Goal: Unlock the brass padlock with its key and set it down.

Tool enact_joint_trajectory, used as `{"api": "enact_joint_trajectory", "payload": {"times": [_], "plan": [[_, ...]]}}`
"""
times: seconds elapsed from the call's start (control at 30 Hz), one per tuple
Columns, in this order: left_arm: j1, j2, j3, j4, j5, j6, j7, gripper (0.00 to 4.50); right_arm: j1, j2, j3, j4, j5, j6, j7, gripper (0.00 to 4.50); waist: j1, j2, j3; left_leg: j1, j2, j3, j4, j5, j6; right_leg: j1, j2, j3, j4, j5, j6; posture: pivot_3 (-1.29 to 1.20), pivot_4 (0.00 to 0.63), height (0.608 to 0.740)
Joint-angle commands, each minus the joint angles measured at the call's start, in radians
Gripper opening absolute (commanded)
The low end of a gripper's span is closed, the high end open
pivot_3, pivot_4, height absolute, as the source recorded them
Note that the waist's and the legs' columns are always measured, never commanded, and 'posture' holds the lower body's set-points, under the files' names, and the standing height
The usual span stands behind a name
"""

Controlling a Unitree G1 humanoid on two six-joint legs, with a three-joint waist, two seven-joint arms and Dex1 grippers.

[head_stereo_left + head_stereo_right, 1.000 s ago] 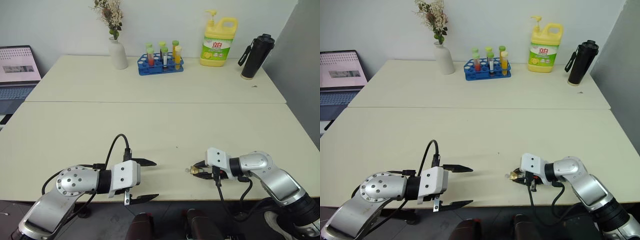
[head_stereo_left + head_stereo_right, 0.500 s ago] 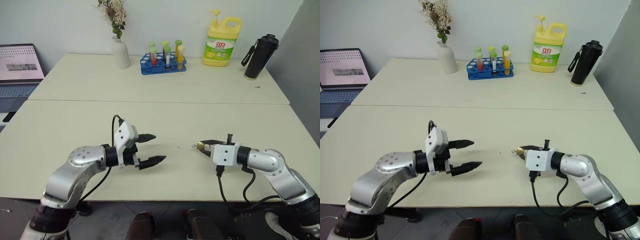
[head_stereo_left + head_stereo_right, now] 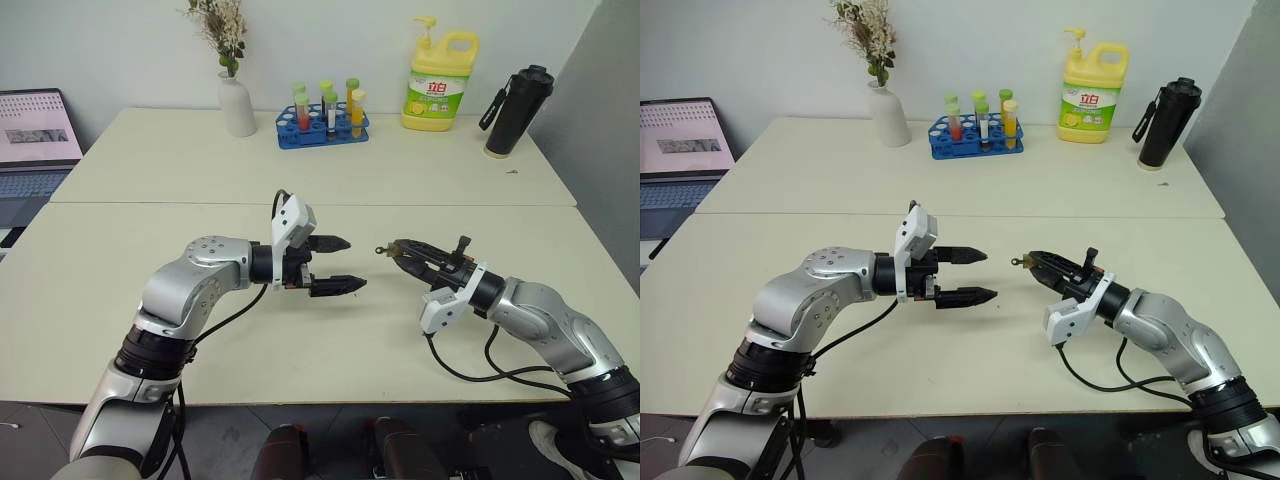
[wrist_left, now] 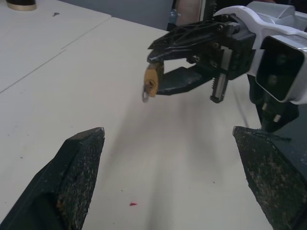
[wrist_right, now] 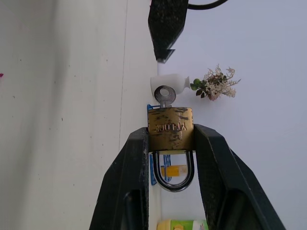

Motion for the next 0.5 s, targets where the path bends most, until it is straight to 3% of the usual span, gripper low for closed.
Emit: {"api": "enact_joint_trajectory", "payload": {"times": [0.03,0.3,0.4,0.5], "plan": [[-0.05,-0.015,0.003,0.031,0.026,-0.039,-0.018,4.5,-0.02,0.011,-0.016,-0.048,0.035,-0.007,0.013,0.93,0.0,0.0,0.0,0.0,0.0,0.0,0.0,0.0,0.0,0.0,0.0,0.0,0.0,0.0,0.0,0.0,0.15,0.74],[-0.13,-0.054,0.008,0.129,0.037,-0.047,-0.065,4.5,-0.036,0.037,-0.016,-0.045,0.043,-0.012,0.03,0.93,0.0,0.0,0.0,0.0,0.0,0.0,0.0,0.0,0.0,0.0,0.0,0.0,0.0,0.0,0.0,0.0,0.15,0.74],[-0.137,-0.062,0.008,0.139,0.036,-0.041,-0.084,3.93,-0.04,0.044,-0.014,-0.046,0.046,-0.014,0.036,0.93,0.0,0.0,0.0,0.0,0.0,0.0,0.0,0.0,0.0,0.0,0.0,0.0,0.0,0.0,0.0,0.0,0.15,0.74],[-0.141,-0.066,0.005,0.144,0.042,-0.043,-0.097,2.98,-0.041,0.05,-0.015,-0.048,0.048,-0.016,0.04,0.93,0.0,0.0,0.0,0.0,0.0,0.0,0.0,0.0,0.0,0.0,0.0,0.0,0.0,0.0,0.0,0.0,0.15,0.74]]}}
